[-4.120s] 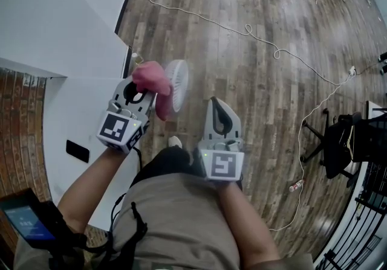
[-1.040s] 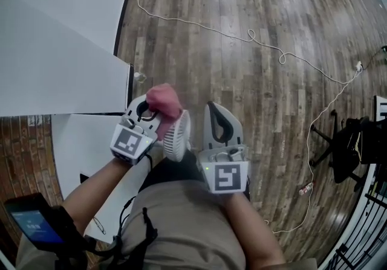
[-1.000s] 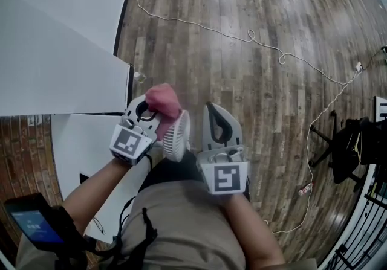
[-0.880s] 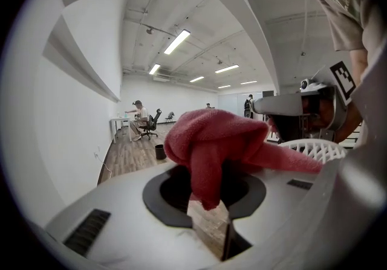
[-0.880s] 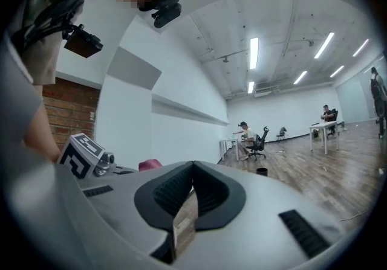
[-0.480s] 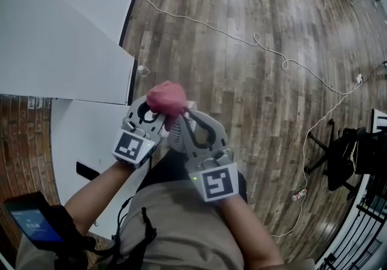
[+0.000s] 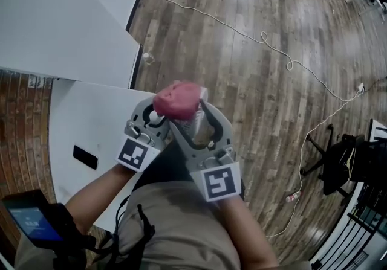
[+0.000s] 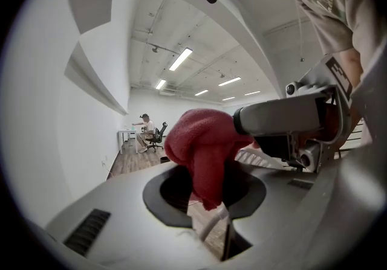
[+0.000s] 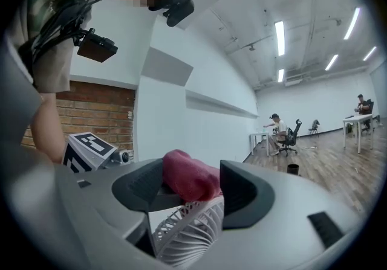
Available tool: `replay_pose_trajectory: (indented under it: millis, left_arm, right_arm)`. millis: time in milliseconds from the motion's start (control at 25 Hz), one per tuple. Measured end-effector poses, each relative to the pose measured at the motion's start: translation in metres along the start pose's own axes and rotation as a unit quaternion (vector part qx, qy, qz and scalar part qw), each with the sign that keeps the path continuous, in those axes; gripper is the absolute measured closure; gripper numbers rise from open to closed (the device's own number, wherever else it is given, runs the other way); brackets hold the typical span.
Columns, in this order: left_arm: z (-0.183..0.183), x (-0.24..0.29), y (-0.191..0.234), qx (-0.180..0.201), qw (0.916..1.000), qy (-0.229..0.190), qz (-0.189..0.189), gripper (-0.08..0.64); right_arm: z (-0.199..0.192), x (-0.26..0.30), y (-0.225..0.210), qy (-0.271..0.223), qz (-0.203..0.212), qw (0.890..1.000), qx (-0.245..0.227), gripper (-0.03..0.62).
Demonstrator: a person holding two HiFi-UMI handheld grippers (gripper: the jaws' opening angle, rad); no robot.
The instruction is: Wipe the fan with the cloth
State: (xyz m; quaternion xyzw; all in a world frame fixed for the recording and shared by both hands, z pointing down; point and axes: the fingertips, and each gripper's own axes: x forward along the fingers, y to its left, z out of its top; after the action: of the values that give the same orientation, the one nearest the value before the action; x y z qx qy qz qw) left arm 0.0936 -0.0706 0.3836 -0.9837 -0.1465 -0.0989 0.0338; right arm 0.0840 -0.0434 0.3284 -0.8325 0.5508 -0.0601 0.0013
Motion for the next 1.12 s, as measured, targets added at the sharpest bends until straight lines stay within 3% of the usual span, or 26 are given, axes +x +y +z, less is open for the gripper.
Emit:
replay_pose_trajectory:
  millis: [160, 280, 560, 720, 840, 960, 1120]
  left_arm:
    - [0.001, -0.014, -0.009, -0.005, 0.9997, -0.015, 0.016, 0.474]
    - [0.003, -0.019, -0.02, 0.002, 0.9994, -0.02, 0.028, 0.474]
    - [0.016, -0.038, -0.041, 0.017, 0.9958, -0.032, 0.085, 0.474]
    - [0.034, -0.034, -0.064, 0.013, 0.9907, -0.049, 0.126, 0.474]
    - [0.035, -0.035, -0.069, 0.023, 0.9881, -0.046, 0.145, 0.474]
    - [0.022, -0.041, -0.062, -0.008, 0.986, -0.035, 0.162, 0.444]
    - [0.018, -0.044, -0.061, -0.035, 0.9812, -0.048, 0.184, 0.398]
  right_arm:
    - [0.0, 0.001, 0.019, -0.006, 0.019, 1.0, 0.002, 0.255]
    - [-0.009, -0.007, 0.027, 0.019, 0.04, 0.999, 0.004, 0.244]
    - [-0.01, -0.021, 0.045, 0.042, 0.091, 0.995, 0.002, 0.244]
    - [0.003, -0.044, 0.042, 0.01, 0.117, 0.993, -0.009, 0.314]
    - [0.002, -0.049, 0.042, 0.014, 0.134, 0.991, -0.008, 0.372]
    - [-0.001, -0.042, 0.044, 0.026, 0.15, 0.988, 0.008, 0.425]
    - [0.0, -0.037, 0.033, 0.03, 0.16, 0.987, 0.019, 0.443]
